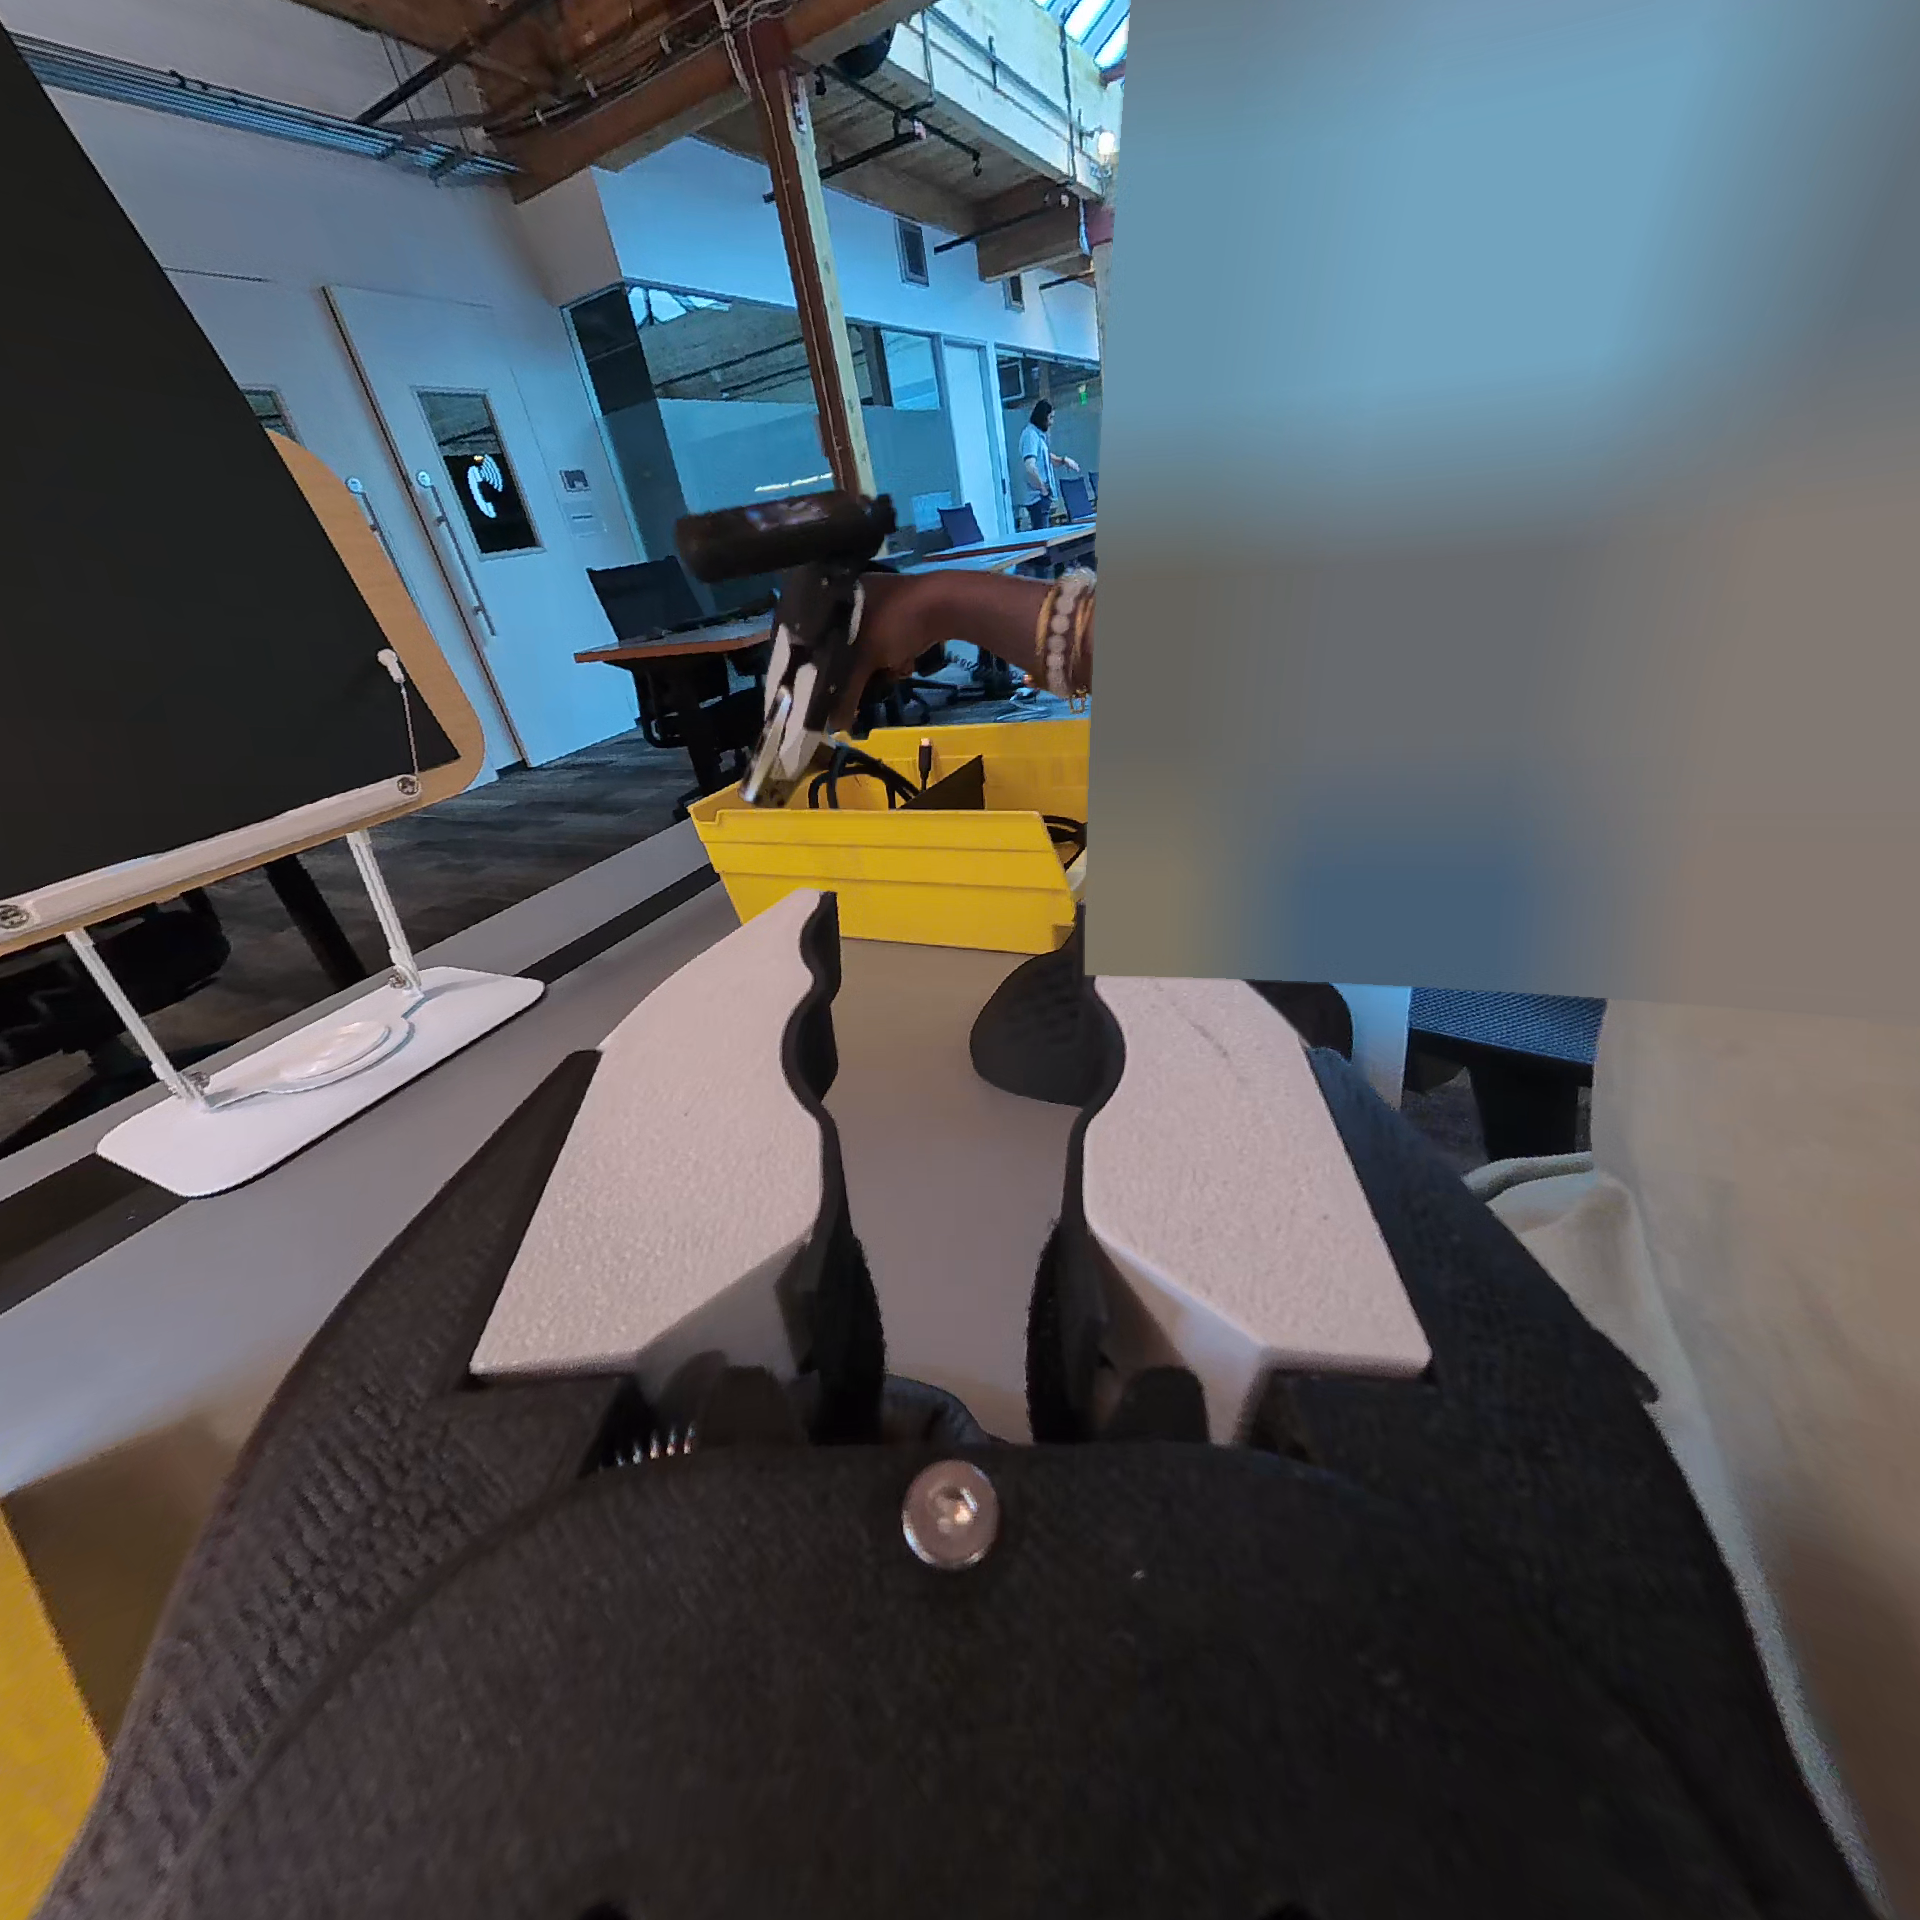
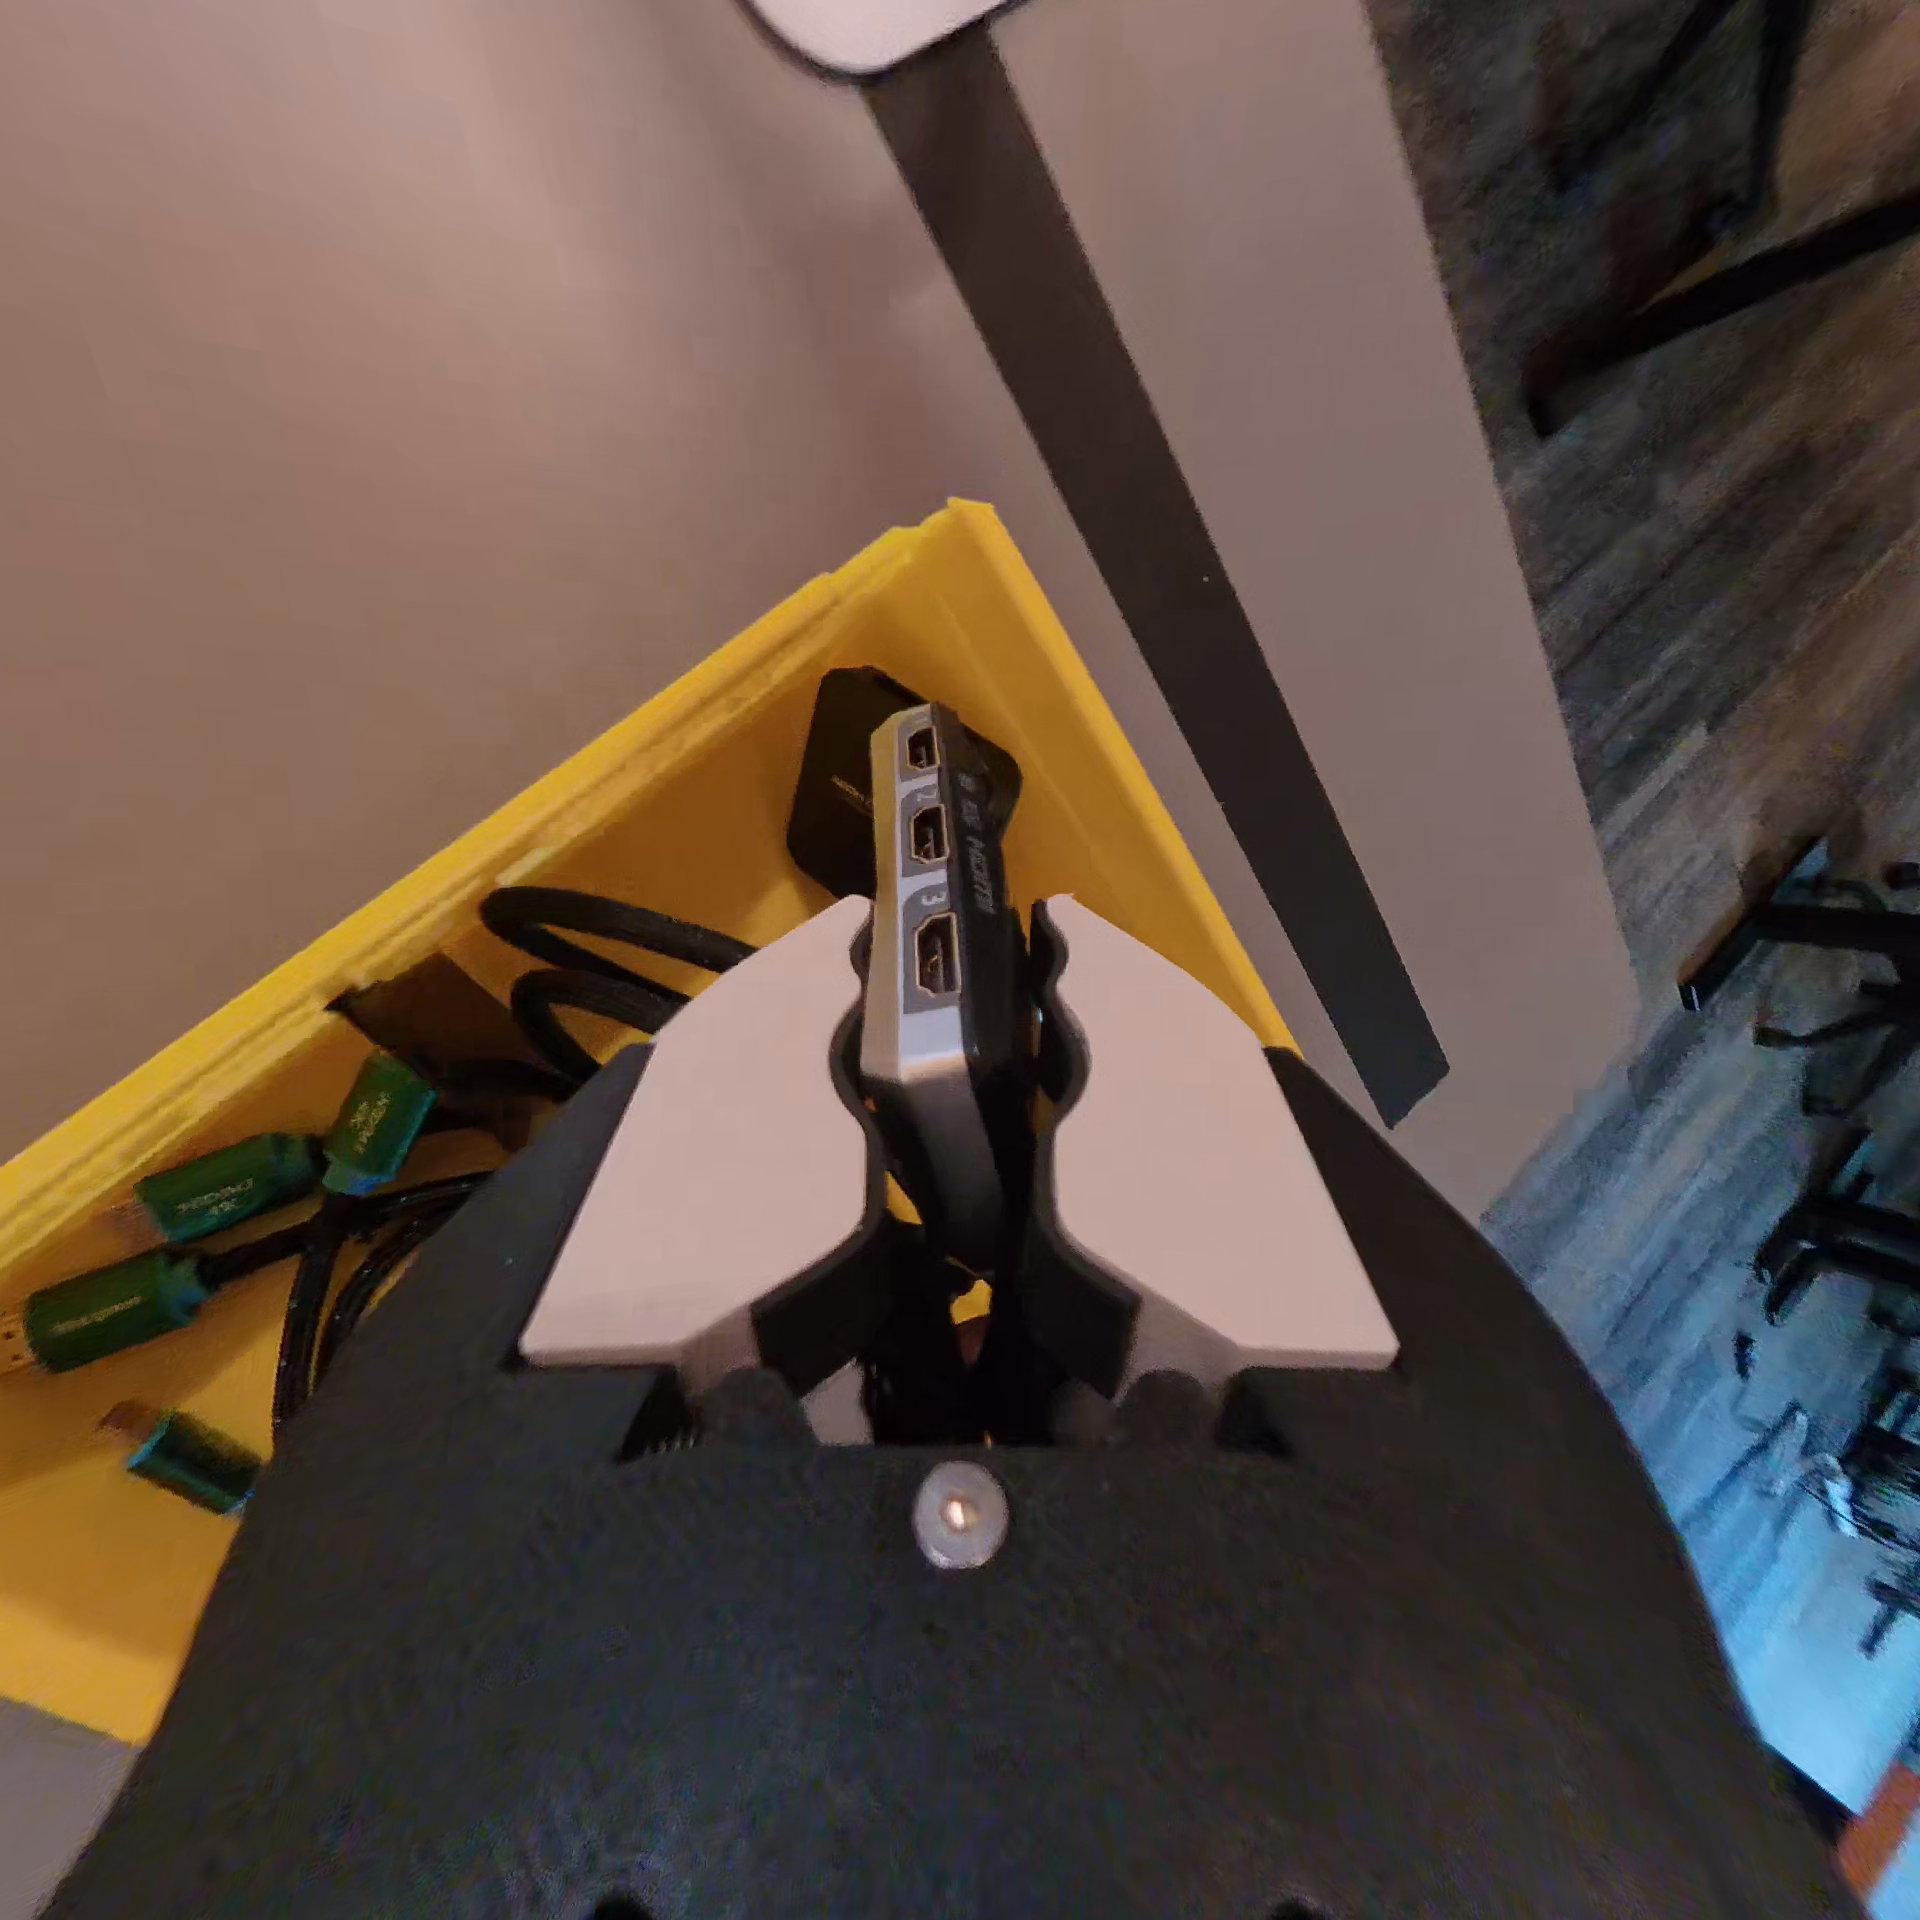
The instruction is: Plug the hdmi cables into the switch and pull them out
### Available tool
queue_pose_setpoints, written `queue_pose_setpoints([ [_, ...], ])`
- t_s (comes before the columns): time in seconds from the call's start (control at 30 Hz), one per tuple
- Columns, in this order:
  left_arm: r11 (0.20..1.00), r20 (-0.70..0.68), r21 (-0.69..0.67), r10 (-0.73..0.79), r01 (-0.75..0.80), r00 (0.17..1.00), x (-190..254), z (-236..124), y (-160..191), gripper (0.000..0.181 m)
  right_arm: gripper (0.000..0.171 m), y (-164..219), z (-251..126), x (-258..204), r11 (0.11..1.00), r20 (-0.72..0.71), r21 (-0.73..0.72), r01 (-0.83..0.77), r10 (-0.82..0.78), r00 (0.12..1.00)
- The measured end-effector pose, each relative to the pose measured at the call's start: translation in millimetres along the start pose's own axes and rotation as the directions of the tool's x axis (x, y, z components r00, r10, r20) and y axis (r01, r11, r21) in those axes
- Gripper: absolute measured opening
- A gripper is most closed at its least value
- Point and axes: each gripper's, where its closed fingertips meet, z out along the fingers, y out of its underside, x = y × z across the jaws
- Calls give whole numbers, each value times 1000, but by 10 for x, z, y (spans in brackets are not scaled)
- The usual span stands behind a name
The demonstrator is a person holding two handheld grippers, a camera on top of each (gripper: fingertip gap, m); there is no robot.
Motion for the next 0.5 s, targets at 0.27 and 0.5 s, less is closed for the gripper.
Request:
queue_pose_setpoints([
  [0.27, 999, 46, -29, 18, -17, 999, -94, -61, 47, 43, 52, -168, 252, 40, 993, 27, -115, 24, -21, 999],
  [0.5, 999, 137, -35, 28, -23, 990, -288, -249, 55, 43, 39, -415, -267, 305, 972, -11, 214, -99, 104, 995],
])
